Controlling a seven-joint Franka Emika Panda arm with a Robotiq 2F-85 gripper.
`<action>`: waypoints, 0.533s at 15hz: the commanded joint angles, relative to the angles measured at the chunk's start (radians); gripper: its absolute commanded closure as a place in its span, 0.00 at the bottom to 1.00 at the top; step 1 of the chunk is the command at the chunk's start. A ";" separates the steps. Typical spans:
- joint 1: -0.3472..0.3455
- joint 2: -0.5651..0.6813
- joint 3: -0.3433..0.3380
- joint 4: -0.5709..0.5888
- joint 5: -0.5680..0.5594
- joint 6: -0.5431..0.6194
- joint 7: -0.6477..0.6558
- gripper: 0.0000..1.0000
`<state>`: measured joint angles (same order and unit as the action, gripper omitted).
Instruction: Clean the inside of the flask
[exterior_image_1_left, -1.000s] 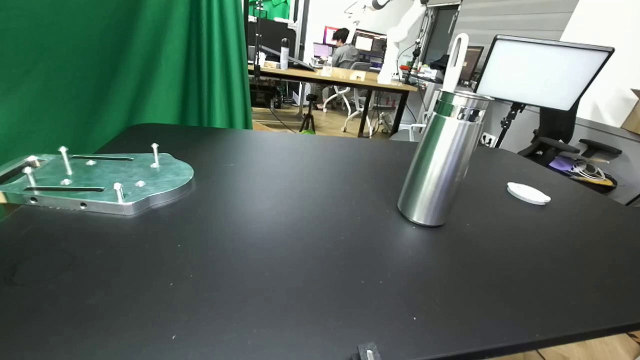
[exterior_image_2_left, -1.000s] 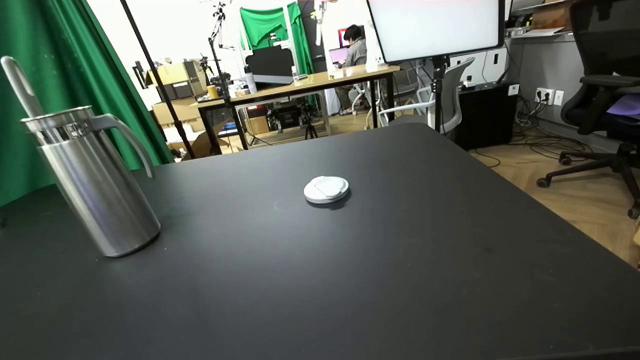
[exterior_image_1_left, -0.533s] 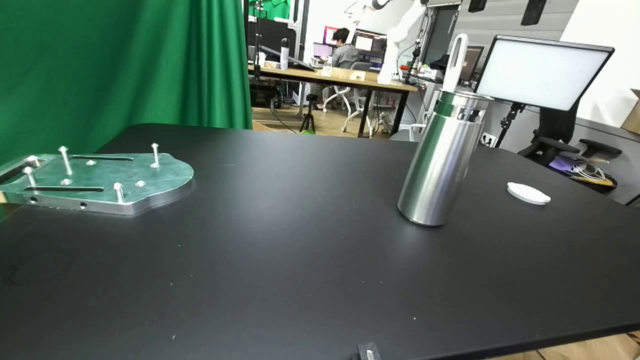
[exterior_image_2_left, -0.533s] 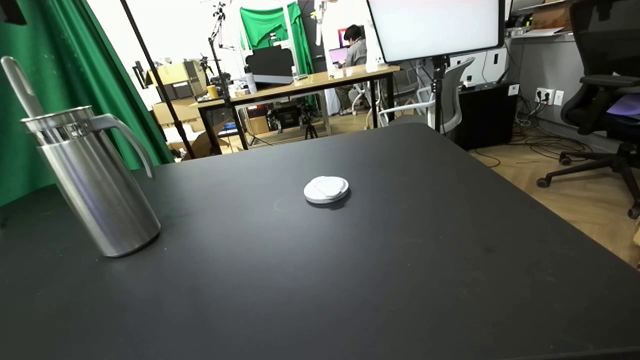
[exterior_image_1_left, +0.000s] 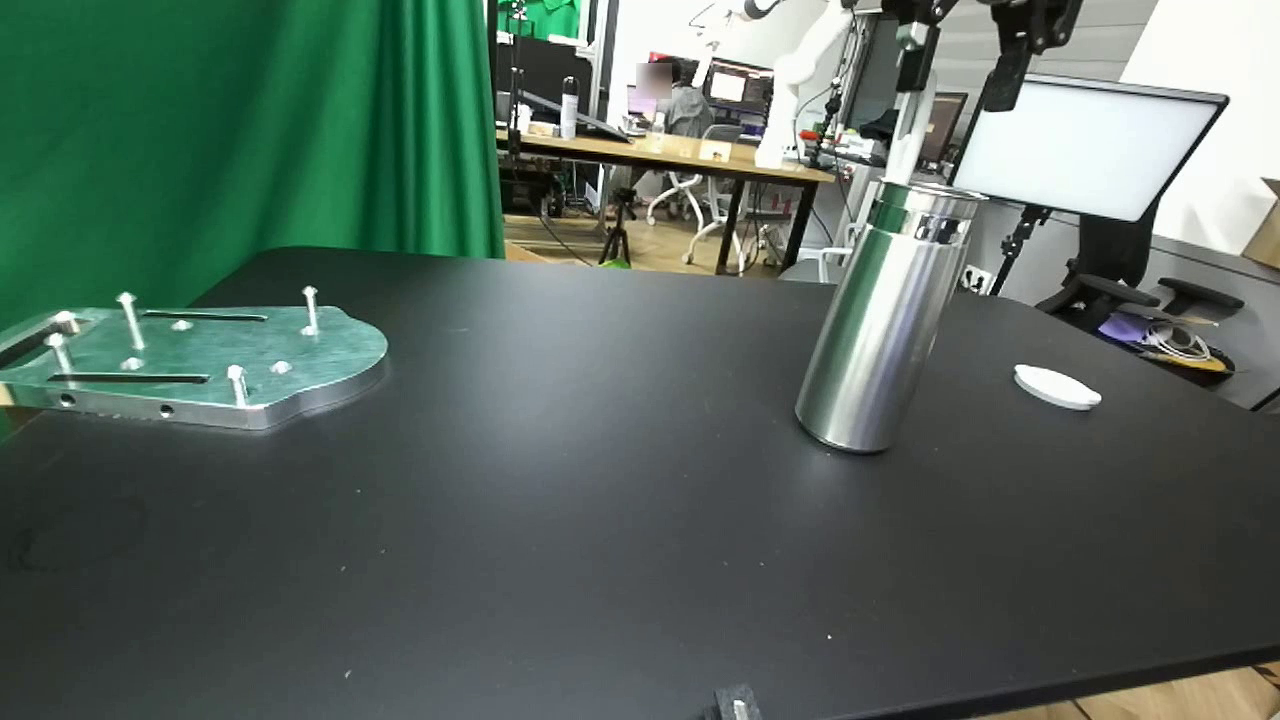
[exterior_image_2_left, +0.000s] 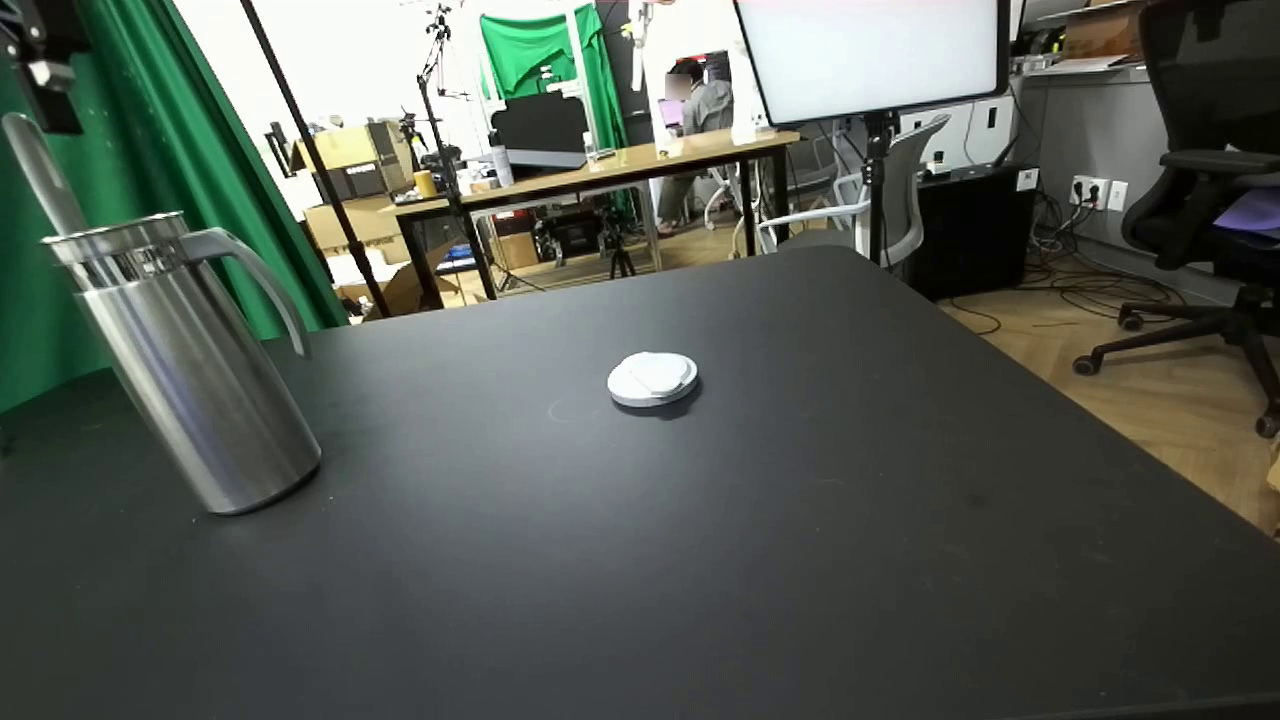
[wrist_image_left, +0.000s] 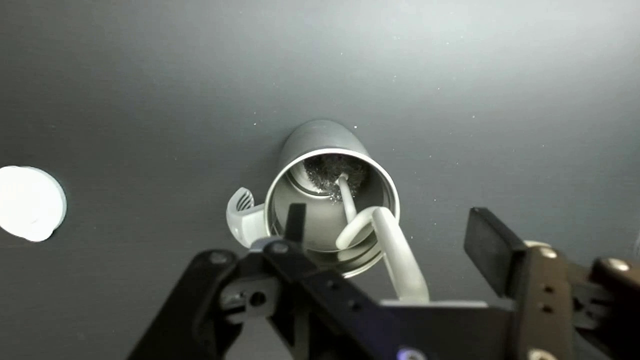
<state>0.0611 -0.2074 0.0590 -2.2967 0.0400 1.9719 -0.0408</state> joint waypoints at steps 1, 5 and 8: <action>0.003 0.014 0.007 -0.004 -0.006 0.032 0.024 0.47; 0.002 0.019 0.009 -0.001 -0.014 0.032 0.031 0.75; 0.001 0.015 0.009 0.005 -0.015 0.023 0.033 0.95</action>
<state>0.0613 -0.1855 0.0639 -2.2995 0.0373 2.0000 -0.0403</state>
